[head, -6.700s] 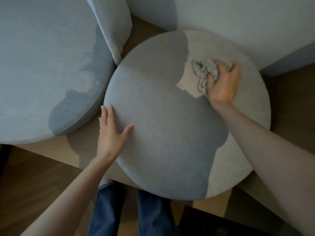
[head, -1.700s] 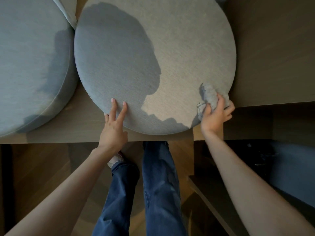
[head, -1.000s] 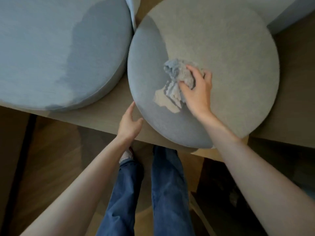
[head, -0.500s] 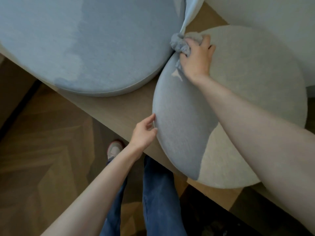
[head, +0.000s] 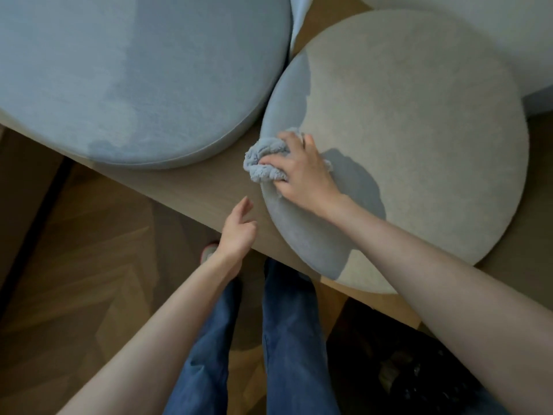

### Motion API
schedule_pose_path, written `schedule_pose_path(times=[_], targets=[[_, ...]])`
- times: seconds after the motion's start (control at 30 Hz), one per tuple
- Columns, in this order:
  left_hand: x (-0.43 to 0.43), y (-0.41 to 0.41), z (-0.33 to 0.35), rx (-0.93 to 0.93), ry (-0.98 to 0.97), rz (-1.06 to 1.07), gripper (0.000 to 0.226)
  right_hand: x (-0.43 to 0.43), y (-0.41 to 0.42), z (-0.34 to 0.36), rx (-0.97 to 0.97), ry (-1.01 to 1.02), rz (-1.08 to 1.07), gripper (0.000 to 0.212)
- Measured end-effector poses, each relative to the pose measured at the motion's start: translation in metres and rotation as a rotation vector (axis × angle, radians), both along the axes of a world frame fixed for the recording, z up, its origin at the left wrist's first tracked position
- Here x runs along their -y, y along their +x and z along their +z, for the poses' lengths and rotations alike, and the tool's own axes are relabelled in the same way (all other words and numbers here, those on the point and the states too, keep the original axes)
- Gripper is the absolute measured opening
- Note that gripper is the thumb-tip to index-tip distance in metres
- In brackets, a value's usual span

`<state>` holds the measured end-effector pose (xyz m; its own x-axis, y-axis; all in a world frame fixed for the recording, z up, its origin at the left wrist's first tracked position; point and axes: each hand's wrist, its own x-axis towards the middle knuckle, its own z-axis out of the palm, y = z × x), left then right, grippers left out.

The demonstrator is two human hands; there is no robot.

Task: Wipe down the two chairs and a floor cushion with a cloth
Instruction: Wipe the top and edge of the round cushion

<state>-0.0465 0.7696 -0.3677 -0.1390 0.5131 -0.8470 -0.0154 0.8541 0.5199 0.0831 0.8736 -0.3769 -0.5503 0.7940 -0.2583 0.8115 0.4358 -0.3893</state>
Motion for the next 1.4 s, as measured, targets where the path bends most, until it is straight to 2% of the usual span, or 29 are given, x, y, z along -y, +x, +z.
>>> schedule_pose_path(times=[0.17,0.37,0.53,0.63,0.73,0.8,0.93,1.03,1.1,1.17,1.3,1.4], targets=[[0.014,-0.010,0.012,-0.128,0.072,-0.149,0.063,0.057,0.024,0.012,0.025,-0.062,0.023,0.032],[0.020,0.004,0.029,-0.138,0.173,-0.377,0.068,0.139,0.075,0.022,0.099,-0.121,0.078,0.026],[0.036,0.030,0.044,-0.063,0.216,-0.573,0.062,0.195,0.131,0.025,0.131,-0.147,-0.064,0.027],[0.045,0.045,0.045,-0.027,0.166,-0.643,0.060,0.235,0.178,0.018,0.267,-0.249,-0.337,0.029],[0.053,0.063,0.043,-0.006,0.116,-0.692,0.059,0.276,0.215,0.011,0.259,-0.250,-0.917,0.027],[0.058,0.077,0.040,0.005,0.092,-0.724,0.058,0.294,0.226,0.008,0.214,-0.203,-1.211,0.031],[0.066,0.113,0.031,0.011,0.024,-0.795,0.060,0.306,0.239,-0.001,0.088,-0.103,-1.507,0.034],[0.064,0.135,0.023,-0.033,-0.021,-0.766,0.064,0.293,0.260,-0.013,-0.110,-0.064,-1.664,0.035],[0.064,0.145,0.016,-0.047,-0.008,-0.724,0.066,0.276,0.274,-0.024,-0.207,-0.111,-1.716,0.037],[0.066,0.150,0.011,-0.067,0.007,-0.692,0.068,0.259,0.282,-0.035,-0.224,-0.155,-1.692,0.040],[0.069,0.154,0.007,-0.134,0.039,-0.610,0.066,0.242,0.283,-0.060,-0.067,-0.229,-1.595,0.043],[0.070,0.156,0.007,-0.145,0.127,-0.570,0.065,0.243,0.275,-0.072,0.099,-0.280,-1.519,0.055]])
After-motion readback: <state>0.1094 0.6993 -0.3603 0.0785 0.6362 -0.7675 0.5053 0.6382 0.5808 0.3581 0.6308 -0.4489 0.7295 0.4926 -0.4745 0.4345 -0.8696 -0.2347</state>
